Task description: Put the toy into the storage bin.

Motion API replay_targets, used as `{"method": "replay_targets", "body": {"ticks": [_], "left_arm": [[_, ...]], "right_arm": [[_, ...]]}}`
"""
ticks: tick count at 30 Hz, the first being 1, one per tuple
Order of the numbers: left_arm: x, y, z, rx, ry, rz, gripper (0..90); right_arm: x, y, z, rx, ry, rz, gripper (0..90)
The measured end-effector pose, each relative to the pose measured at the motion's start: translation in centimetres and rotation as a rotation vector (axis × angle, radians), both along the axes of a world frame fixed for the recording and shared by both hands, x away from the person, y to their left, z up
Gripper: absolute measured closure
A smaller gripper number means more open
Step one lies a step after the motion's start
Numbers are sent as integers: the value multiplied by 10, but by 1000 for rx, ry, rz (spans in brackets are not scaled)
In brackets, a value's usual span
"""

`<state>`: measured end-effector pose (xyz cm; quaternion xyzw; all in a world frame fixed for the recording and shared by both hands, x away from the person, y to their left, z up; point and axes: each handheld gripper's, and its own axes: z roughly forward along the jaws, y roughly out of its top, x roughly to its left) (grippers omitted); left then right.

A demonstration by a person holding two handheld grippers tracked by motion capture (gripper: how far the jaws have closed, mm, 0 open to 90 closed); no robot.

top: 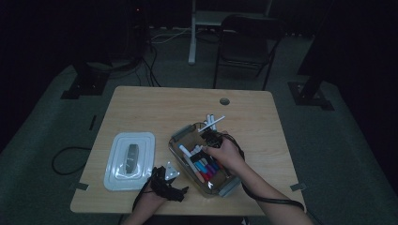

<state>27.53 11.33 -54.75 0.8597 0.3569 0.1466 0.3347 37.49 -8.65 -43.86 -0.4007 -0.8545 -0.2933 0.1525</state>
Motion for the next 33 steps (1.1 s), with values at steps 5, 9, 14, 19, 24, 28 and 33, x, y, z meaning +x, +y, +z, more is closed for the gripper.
{"method": "replay_targets", "body": {"ticks": [5,9,14,19,24,28,33], "left_arm": [[0,0,0,-1,-2,1,4],[0,0,0,0,-2,0,4],[0,0,0,0,-4,1,4],[0,0,0,0,-4,0,4],[0,0,0,0,-4,1,4],[0,0,0,2,-2,0,5],[0,0,0,0,-1,1,4]], "right_arm": [[2,12,-15,-43,34,17,767],[3,18,-25,-76,53,33,767],[4,25,-36,-107,76,43,765],[3,28,-43,-140,83,51,762],[6,27,-43,-163,78,50,706],[5,21,-35,-128,61,40,698],[4,2,-11,-40,12,12,684]]}}
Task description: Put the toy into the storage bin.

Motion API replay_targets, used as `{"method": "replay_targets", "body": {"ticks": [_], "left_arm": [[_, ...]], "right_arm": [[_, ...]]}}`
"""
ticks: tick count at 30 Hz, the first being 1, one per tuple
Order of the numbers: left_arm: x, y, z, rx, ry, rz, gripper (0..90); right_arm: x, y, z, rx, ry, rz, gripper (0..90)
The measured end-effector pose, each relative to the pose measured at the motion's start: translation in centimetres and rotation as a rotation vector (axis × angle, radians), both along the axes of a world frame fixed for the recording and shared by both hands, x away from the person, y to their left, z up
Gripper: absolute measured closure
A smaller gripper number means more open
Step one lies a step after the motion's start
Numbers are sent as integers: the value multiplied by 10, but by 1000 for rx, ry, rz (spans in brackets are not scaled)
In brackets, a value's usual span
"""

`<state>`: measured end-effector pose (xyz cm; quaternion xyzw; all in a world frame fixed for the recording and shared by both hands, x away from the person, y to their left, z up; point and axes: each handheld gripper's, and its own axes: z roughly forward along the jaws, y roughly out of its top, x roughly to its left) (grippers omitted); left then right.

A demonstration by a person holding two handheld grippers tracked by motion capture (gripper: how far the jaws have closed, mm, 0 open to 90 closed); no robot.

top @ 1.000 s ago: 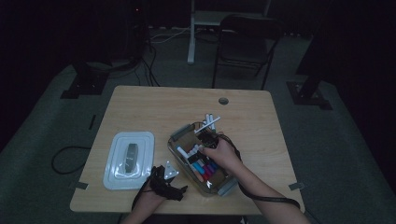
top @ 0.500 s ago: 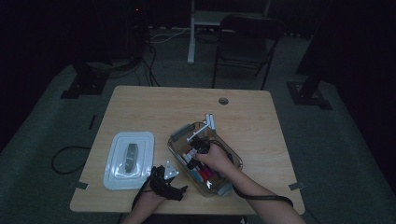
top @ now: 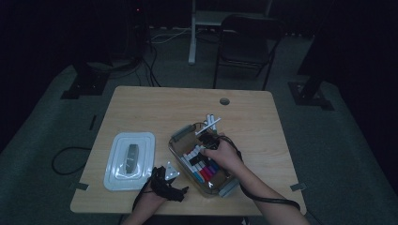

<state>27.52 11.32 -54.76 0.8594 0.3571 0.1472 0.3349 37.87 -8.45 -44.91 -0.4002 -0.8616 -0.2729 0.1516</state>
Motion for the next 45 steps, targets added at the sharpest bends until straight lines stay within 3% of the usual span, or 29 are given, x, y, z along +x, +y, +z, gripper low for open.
{"method": "replay_targets", "body": {"ticks": [3,11,20,25,29,32,36,41,45], "left_arm": [[0,0,0,1,1,-1,4],[0,0,0,0,0,0,4],[0,0,0,-1,-1,0,4],[0,0,0,0,-1,-1,4],[0,0,0,-2,-1,1,4],[0,0,0,-2,-1,1,4],[0,0,0,0,-3,1,4],[0,0,0,-1,-1,0,4],[0,0,0,-2,-2,1,5]], "right_arm": [[-1,-16,17,41,-38,-13,679],[4,-67,50,156,-108,-114,655],[20,-107,55,187,-154,-213,610],[41,-128,40,180,-175,-320,579],[58,-131,24,122,-185,-382,569],[72,-129,8,106,-163,-407,578],[89,-117,-8,52,-163,-405,578],[107,-99,-28,-45,-210,-383,601],[117,-88,-44,-61,-178,-381,602]]}}
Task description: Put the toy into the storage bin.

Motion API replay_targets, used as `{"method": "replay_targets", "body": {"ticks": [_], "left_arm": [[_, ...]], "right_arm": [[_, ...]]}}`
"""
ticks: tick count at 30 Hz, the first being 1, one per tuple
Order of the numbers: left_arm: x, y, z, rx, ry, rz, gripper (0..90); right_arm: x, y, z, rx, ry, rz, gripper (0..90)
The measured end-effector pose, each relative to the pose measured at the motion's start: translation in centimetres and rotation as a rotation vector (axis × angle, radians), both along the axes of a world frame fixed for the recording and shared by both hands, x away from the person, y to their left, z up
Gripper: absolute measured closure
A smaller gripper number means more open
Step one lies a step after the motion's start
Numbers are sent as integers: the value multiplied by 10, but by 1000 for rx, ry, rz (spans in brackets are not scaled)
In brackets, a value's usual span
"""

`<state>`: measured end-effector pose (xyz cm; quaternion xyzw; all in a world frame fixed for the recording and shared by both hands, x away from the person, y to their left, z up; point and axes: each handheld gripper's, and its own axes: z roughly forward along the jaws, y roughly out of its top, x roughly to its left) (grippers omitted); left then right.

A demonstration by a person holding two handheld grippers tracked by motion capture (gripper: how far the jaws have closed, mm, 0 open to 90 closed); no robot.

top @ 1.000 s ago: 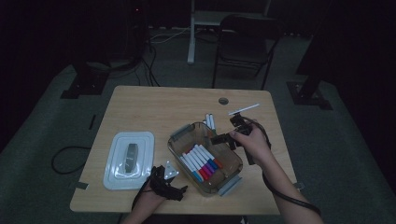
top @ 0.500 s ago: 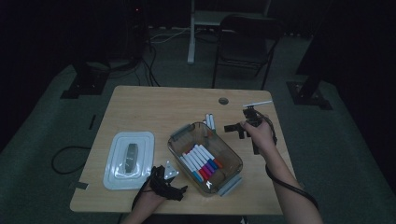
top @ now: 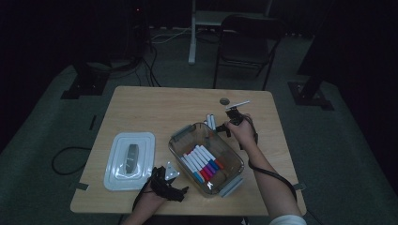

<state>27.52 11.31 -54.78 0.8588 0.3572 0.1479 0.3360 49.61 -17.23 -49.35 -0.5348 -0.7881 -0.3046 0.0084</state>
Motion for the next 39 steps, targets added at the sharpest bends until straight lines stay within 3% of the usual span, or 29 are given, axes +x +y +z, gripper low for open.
{"method": "replay_targets", "body": {"ticks": [5,10,15,20,25,30,32,34,39], "left_arm": [[0,0,0,1,0,-1,5],[0,0,0,1,0,0,5],[0,0,0,1,0,-1,4],[0,0,0,2,0,-1,4],[0,0,0,2,0,-1,5],[0,0,0,3,0,-2,4],[0,0,0,2,0,-1,5],[0,0,0,2,0,-1,5],[0,0,0,2,0,-1,4]], "right_arm": [[11,8,-10,9,23,-13,609],[22,9,-7,1,10,-30,610],[32,16,-11,-52,20,-17,616],[40,20,-20,-67,48,-23,618],[42,17,-21,-99,32,-53,744],[41,14,-21,-105,45,-73,768],[39,12,-21,-104,54,-98,769],[37,7,-19,-66,56,-126,769],[30,-3,-12,-22,66,-133,769]]}}
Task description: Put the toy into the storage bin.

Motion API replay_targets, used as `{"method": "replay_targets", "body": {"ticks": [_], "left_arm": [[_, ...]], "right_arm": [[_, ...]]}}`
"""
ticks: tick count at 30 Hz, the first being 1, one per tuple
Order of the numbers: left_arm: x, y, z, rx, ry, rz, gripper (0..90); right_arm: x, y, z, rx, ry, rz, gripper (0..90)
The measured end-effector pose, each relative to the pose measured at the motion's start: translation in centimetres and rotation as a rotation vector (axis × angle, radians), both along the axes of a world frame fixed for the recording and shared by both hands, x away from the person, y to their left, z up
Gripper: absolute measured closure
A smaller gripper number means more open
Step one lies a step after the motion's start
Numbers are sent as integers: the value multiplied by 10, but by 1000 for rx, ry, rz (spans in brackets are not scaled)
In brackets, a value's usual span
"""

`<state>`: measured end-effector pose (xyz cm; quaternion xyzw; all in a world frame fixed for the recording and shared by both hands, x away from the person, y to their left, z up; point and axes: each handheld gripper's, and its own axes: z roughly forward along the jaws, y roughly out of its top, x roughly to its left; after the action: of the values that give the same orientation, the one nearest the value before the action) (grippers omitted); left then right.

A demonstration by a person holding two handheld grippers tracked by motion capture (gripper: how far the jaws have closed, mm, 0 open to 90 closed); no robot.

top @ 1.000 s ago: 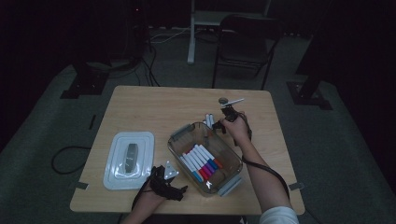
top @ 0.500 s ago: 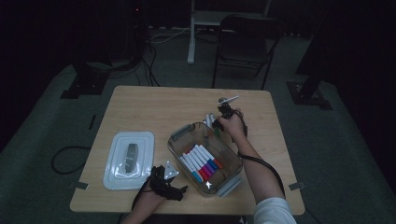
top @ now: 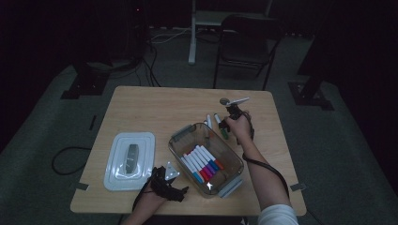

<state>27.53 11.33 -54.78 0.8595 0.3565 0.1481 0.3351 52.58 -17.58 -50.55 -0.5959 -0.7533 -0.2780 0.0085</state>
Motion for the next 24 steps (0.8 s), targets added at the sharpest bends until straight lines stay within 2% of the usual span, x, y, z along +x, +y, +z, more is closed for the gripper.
{"method": "replay_targets", "body": {"ticks": [5,6,11,15,20,23,24], "left_arm": [[0,0,0,0,0,0,5],[0,0,0,0,0,0,5],[0,0,0,0,0,0,4],[0,0,0,0,0,0,4],[0,0,0,0,1,0,4],[0,0,0,-1,0,0,4],[0,0,0,0,1,0,4]], "right_arm": [[-11,-10,10,27,8,14,769],[-16,-13,15,49,7,23,769],[-27,-20,25,63,13,47,769],[-39,-28,34,95,17,67,769],[-50,-37,46,112,1,75,768],[-59,-44,59,134,-13,81,769],[-66,-48,68,145,-27,81,768]]}}
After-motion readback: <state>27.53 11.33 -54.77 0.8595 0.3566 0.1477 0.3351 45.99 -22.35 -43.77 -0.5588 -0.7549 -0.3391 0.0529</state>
